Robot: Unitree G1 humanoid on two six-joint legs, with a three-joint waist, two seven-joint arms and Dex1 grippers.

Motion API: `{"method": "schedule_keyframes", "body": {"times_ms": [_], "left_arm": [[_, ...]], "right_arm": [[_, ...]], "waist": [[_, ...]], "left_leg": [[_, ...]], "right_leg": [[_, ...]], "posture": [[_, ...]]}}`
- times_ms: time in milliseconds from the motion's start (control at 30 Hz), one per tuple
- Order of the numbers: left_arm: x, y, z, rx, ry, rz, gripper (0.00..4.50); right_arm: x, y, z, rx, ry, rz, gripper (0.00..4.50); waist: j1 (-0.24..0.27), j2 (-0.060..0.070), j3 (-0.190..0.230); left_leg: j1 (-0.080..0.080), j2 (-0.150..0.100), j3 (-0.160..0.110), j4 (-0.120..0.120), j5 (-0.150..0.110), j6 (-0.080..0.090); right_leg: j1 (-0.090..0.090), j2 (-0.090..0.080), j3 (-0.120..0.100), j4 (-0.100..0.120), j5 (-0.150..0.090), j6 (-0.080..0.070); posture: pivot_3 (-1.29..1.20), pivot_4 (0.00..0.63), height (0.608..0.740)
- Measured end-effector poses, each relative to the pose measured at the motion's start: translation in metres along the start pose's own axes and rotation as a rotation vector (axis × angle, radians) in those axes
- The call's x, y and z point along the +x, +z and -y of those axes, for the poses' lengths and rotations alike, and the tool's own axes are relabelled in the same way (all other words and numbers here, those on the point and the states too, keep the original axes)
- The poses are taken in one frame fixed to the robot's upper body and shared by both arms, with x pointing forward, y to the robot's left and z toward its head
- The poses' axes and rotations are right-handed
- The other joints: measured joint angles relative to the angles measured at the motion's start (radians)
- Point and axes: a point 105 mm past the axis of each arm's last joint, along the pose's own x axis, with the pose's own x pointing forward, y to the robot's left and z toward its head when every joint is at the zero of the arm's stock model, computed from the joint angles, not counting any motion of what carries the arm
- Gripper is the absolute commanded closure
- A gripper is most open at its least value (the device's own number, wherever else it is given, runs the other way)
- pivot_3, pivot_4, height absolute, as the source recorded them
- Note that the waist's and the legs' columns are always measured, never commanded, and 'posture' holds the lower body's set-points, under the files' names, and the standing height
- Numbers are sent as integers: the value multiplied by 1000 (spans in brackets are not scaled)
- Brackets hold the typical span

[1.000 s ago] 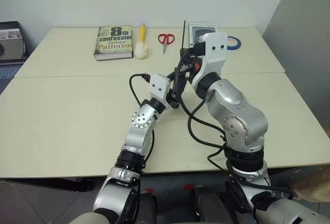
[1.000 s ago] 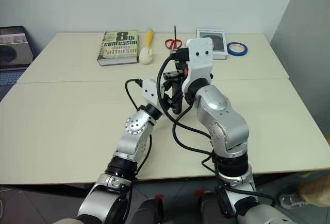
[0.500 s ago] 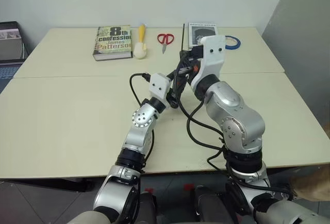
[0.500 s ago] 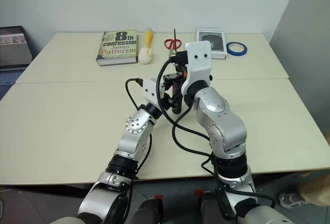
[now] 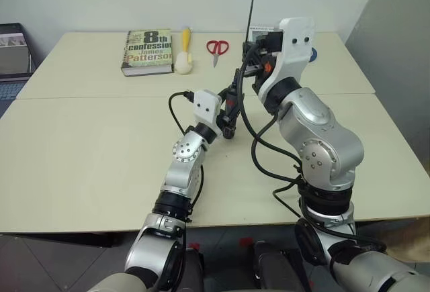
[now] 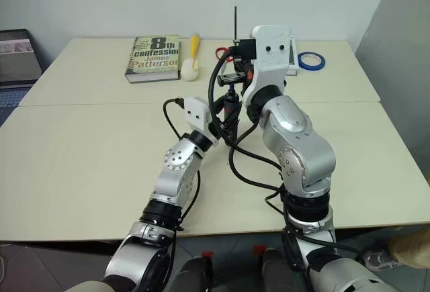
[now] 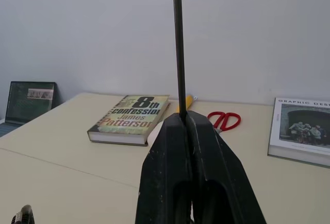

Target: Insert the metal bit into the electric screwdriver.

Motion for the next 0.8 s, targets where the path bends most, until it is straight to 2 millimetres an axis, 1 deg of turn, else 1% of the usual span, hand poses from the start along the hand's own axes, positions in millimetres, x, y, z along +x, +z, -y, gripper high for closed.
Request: {"method": "schedule_keyframes", "body": {"times_ms": [133,267,400,433,500,567,800], "left_arm": [[4,4,1,7,-2,25,2848],[11,19,-1,38,-5,85,2848],[13,22,-1,38,-8,95,2848],[13,20,-1,36,-7,88,2848],[12,7,-3,27,2,43,2848],[9,-1,-4,21,8,14,2849],[14,-2,-5,27,4,4,2849]], "right_arm": [[0,0,1,-6,-4,-1,4500],[0,1,4,-13,-10,0,4500],[-1,3,8,-13,-22,7,4500],[-1,4,9,-12,-24,9,4500],[0,4,8,-10,-24,9,4500],[0,4,8,-8,-22,8,4500],[1,2,4,9,-6,1,4500]], "waist": [[1,0,0],[1,0,0],[1,0,0],[1,0,0],[1,0,0],[1,0,0],[1,0,0]], "left_leg": [[-1,0,0,0,0,0],[-2,0,0,0,0,0],[-2,0,0,0,0,0],[-2,0,0,0,0,0],[-2,0,0,0,0,0],[-2,0,0,0,0,0],[-2,0,-1,0,0,0]], "right_leg": [[-1,0,0,0,0,0],[-1,0,0,0,0,0],[-1,0,0,0,-1,0],[-1,0,0,0,-1,0],[-2,0,0,0,-1,0],[-2,0,0,0,-1,0],[-2,0,-1,0,-1,0]], "posture": [[0,150,740],[0,150,740],[0,150,740],[0,150,740],[0,150,740],[0,150,740],[0,150,740]]}}
